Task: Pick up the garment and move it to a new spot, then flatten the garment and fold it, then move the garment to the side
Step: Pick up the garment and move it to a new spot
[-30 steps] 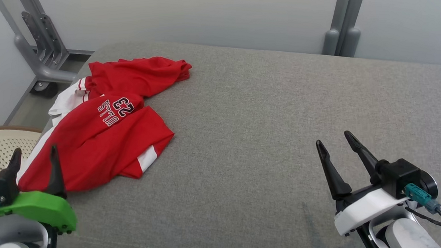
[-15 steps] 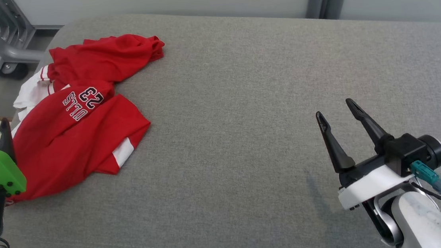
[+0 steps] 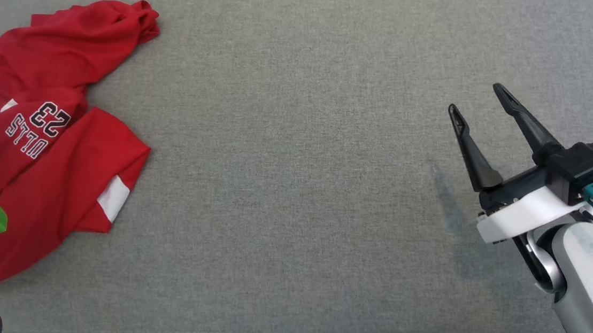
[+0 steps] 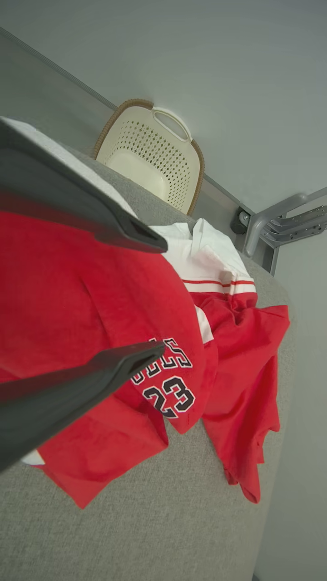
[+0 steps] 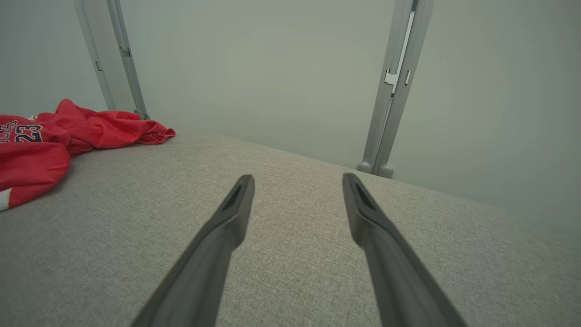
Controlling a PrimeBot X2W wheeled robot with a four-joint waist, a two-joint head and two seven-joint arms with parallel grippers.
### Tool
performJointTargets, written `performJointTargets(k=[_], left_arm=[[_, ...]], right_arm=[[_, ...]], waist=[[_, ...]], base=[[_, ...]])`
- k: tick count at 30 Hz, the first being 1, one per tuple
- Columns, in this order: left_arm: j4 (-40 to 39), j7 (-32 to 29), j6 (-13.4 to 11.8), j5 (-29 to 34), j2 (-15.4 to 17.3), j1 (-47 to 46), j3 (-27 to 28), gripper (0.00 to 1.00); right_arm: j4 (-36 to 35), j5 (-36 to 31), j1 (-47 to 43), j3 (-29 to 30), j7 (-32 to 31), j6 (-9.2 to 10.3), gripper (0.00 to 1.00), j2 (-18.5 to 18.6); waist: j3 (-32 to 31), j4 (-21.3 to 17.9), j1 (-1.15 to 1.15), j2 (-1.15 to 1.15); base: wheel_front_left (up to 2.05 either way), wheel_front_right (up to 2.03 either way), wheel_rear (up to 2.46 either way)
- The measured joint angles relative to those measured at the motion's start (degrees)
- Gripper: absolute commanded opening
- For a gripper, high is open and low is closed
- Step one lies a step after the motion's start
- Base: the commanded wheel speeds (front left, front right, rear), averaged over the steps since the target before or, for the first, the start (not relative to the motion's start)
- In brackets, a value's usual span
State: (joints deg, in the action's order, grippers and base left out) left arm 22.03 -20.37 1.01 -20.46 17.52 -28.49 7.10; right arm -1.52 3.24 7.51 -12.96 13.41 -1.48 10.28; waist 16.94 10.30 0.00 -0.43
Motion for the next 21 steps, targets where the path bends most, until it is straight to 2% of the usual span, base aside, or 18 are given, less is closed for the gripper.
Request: performJointTargets(k=[15,21], left_arm=[[6.95,3.80,-1.87,2.19,-0.22,-3.19,-0.36,1.00],[9.21,4.85,-3.02,4.26,1.48,-3.27,-0.75,1.00]], right_arm=[[-0.48,-0.21,2.05,0.85,-0.34,-0.12,1.00,0.98],[-0.54,-0.21,2.64,0.29,-0.35,-0.98,1.00,1.07]], waist=[[6.86,-1.07,0.00,0.00],[7.63,-1.38,0.00,0.00]], base=[[0.00,0.00,0.00],[0.00,0.00,0.00]])
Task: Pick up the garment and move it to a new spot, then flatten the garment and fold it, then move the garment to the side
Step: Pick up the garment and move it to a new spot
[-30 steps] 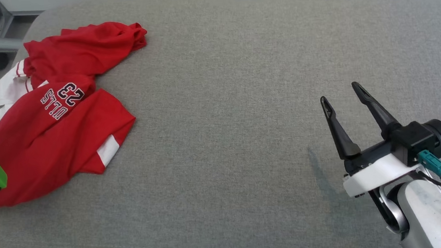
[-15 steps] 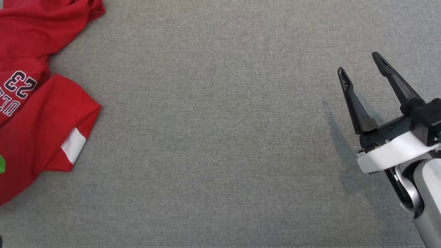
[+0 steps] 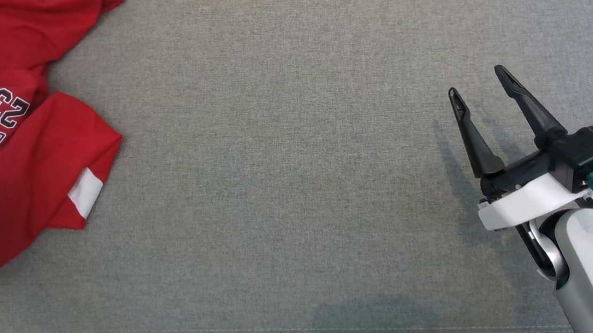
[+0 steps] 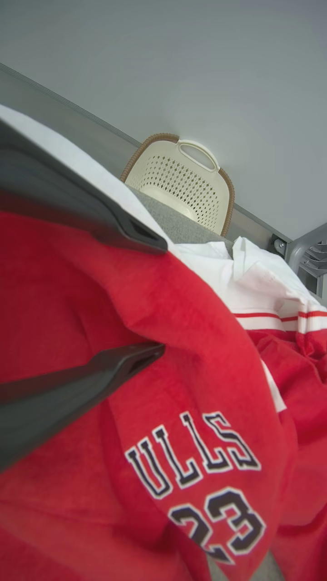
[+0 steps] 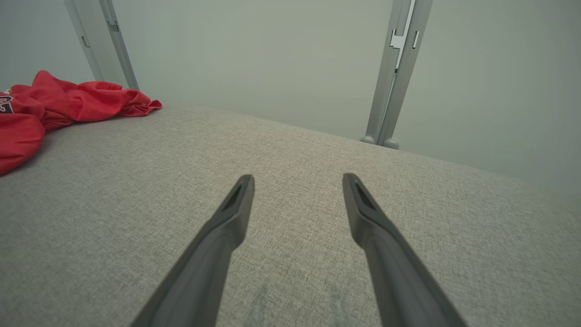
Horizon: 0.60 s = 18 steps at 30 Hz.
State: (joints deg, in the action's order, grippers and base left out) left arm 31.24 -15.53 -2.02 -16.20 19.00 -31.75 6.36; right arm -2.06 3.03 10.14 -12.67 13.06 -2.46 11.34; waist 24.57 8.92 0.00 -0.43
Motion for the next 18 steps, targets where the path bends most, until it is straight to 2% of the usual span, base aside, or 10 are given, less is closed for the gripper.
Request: performJointTargets(k=[5,7,8,18], left_arm=[[2.01,0.66,0.00,-0.11,-0.73,-0.19,-0.54,1.00],[2.91,1.04,0.00,-0.11,-1.29,-0.65,-0.73,0.36],[3.33,1.07,0.00,-0.11,-1.53,-1.01,-0.77,0.00],[5.06,5.22,0.97,-0.24,-2.32,-4.07,-1.42,0.00]], right_arm=[[0.01,0.00,0.08,-0.02,0.00,0.00,1.00,0.47],[0.01,0.00,0.08,0.19,0.00,0.00,1.00,0.85],[0.02,0.00,0.08,0.27,0.00,0.00,1.00,0.99],[1.12,0.02,0.08,1.27,0.02,0.11,1.00,1.01]], waist=[[0.70,-0.61,0.00,0.00],[0.87,-0.72,0.00,0.00],[0.93,-0.75,0.00,0.00],[0.02,-0.08,0.00,0.00]], base=[[0.00,0.00,0.00],[0.00,0.00,0.00],[0.00,0.00,0.00],[0.00,0.00,0.00]])
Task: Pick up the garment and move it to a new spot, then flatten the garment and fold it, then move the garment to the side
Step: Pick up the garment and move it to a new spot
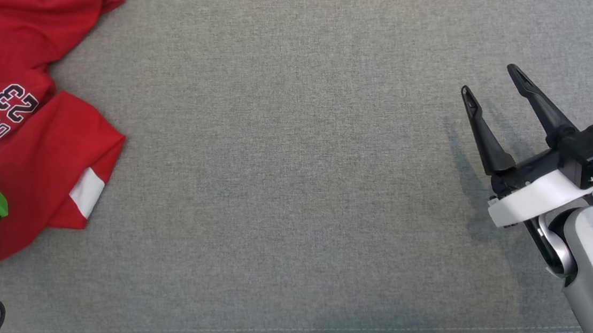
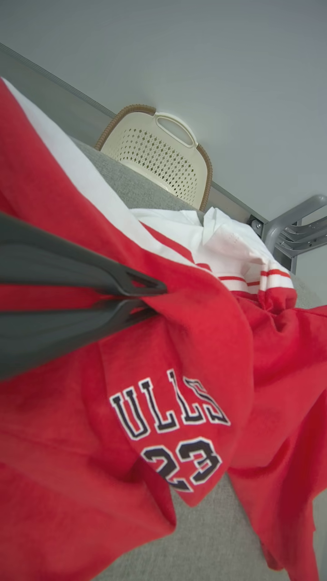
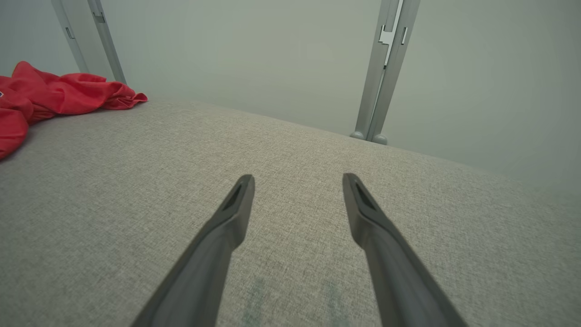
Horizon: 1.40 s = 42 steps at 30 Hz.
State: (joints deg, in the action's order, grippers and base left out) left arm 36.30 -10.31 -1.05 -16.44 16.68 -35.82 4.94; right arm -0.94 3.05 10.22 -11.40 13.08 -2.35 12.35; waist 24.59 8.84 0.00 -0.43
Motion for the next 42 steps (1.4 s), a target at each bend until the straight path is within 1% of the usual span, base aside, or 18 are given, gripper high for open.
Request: performJointTargets(k=[2,5,11,16,19,21,24,29,30,34,36,39,42], left_arm=[[-0.04,1.15,0.62,0.00,0.09,-0.40,-0.31,0.00],[-0.78,3.42,2.18,-0.40,-0.07,-1.67,-0.64,0.00],[-4.87,8.90,5.56,-0.94,-0.93,-4.82,-1.68,0.00],[-8.60,12.00,6.75,-0.29,-1.14,-5.61,-4.90,0.00],[-11.13,13.49,7.32,-0.19,-2.12,-6.05,-6.89,0.00],[-12.68,13.95,7.36,-0.24,-3.33,-6.65,-7.97,0.00],[-14.29,13.99,7.88,-0.73,-4.92,-6.95,-9.73,0.00],[-15.07,13.63,7.92,-1.04,-6.45,-6.94,-11.95,0.00],[-15.29,12.90,7.92,-1.54,-7.51,-6.92,-12.79,0.00],[-16.14,11.44,7.92,-3.50,-10.28,-6.03,-14.03,0.00],[-16.35,10.72,7.92,-4.90,-12.63,-4.60,-14.66,0.00],[-15.92,9.78,7.92,-5.25,-16.18,-1.62,-17.11,0.00],[-14.41,9.25,7.94,-5.50,-16.77,1.13,-18.81,0.00]], right_arm=[[0.41,0.02,0.01,-0.04,0.02,0.00,1.00,-0.16],[1.38,0.35,0.01,-0.07,0.09,0.02,1.00,-0.77],[3.36,1.04,0.01,-0.18,0.59,0.52,1.00,-1.92],[4.95,1.76,-0.03,-0.03,1.09,0.93,1.00,-3.28],[5.75,2.63,-0.15,0.14,1.14,1.10,1.00,-3.76],[6.27,3.03,-0.21,0.20,1.21,1.45,1.00,-4.17],[7.09,3.34,-0.34,0.00,1.26,1.45,1.00,-5.36],[8.23,3.63,-1.20,-0.52,1.26,1.44,1.00,-6.34],[8.76,4.00,-2.08,-1.16,1.26,1.44,1.00,-7.06],[9.04,4.20,-3.44,-2.16,1.26,1.42,1.00,-7.38],[9.03,4.33,-3.99,-2.37,1.26,1.43,1.00,-7.40],[8.86,4.50,-4.19,-2.70,1.26,1.42,1.00,-7.57],[8.37,4.50,-4.35,-3.10,1.26,1.42,1.00,-7.66]], waist=[[-0.58,0.26,0.00,0.00],[-1.69,0.65,0.00,0.00],[-4.69,1.32,0.00,0.00],[-7.95,1.59,0.00,0.00],[-10.07,1.58,0.00,0.00],[-11.53,1.50,0.00,0.00],[-13.76,1.18,0.00,0.00],[-16.67,0.30,0.00,0.00],[-18.06,-0.41,0.00,0.00],[-20.10,-2.68,0.00,0.00],[-20.80,-4.13,0.00,0.00],[-21.53,-6.40,0.00,0.00],[-21.94,-8.74,0.00,0.00]], base=[[0.00,0.00,0.00],[0.00,0.00,0.00],[0.00,0.00,0.00],[0.00,0.00,0.00],[0.00,0.00,0.00],[0.00,0.00,0.00],[0.00,0.00,0.00],[0.00,0.00,0.00],[0.00,0.00,0.00],[0.00,0.00,0.00],[0.00,0.00,0.00],[0.00,0.00,0.00],[0.00,0.00,0.00]])
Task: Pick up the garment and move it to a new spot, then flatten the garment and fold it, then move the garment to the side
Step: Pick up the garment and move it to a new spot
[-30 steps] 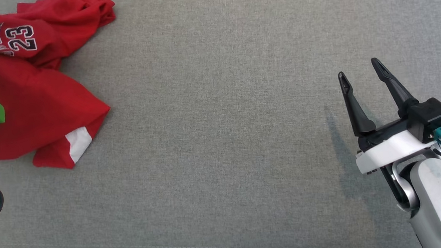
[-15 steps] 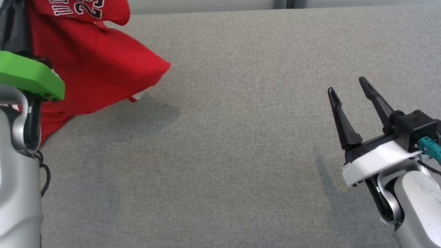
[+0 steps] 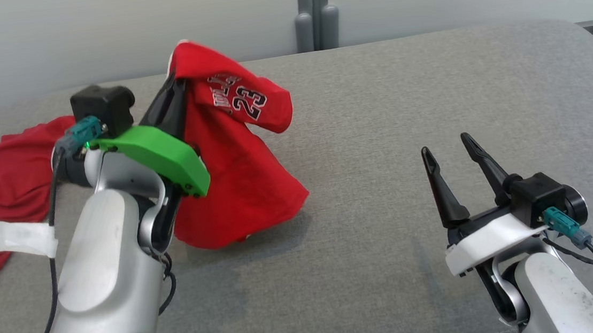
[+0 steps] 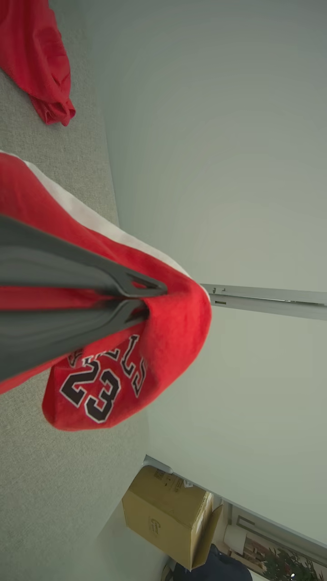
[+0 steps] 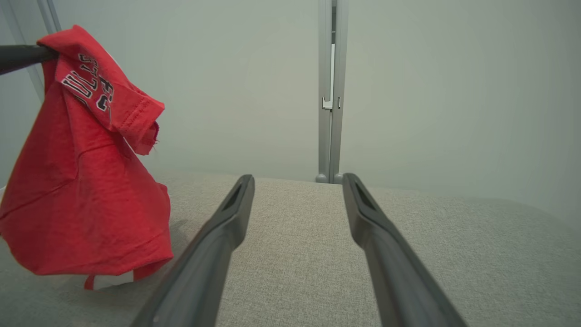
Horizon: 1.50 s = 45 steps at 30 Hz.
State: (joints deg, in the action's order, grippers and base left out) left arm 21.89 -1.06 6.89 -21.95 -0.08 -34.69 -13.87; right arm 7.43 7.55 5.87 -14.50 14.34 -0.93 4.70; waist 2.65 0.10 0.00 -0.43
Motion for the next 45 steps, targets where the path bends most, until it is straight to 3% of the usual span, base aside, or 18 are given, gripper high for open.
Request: performJointTargets(k=[13,25,26,27,28,39,45], left_arm=[[5.20,0.99,-3.34,-0.29,1.25,4.88,-3.97,0.00],[9.81,2.19,-3.92,-4.39,1.49,7.86,-14.54,0.00],[10.16,2.40,-3.89,-4.87,1.55,7.89,-15.73,0.16],[10.50,2.57,-3.89,-5.24,1.54,7.97,-16.56,0.54],[10.69,2.66,-3.89,-5.58,1.57,8.03,-17.20,1.00],[10.76,4.07,-3.80,-9.64,2.03,8.77,-25.41,1.00],[8.38,6.34,-3.79,-13.02,2.24,9.23,-27.06,1.00]], right_arm=[[-1.25,0.00,0.12,-1.69,0.00,-0.86,1.00,-0.60],[-1.30,0.21,0.80,-2.86,0.00,-1.57,1.00,-1.05],[-1.30,0.40,0.80,-2.58,0.01,-1.54,1.00,-1.09],[-1.30,0.60,0.80,-2.40,0.00,-1.51,1.00,-1.08],[-1.30,0.62,0.80,-2.25,0.00,-1.51,1.00,-1.08],[-1.36,0.66,0.81,-0.68,0.00,-1.42,1.00,-1.14],[-1.36,0.66,0.80,0.89,0.01,-0.69,1.00,-1.10]], waist=[[1.74,-10.60,0.00,0.00],[5.11,-17.63,0.00,0.00],[5.44,-17.94,0.00,0.00],[5.76,-18.21,0.00,0.00],[6.03,-18.42,0.00,0.00],[6.10,-16.79,0.00,0.00],[5.23,-14.74,0.00,0.00]], base=[[0.00,0.00,0.00],[0.00,0.00,0.00],[0.00,0.00,0.00],[0.00,0.00,0.00],[0.00,0.00,0.00],[0.00,0.00,0.00],[0.00,0.00,0.00]])
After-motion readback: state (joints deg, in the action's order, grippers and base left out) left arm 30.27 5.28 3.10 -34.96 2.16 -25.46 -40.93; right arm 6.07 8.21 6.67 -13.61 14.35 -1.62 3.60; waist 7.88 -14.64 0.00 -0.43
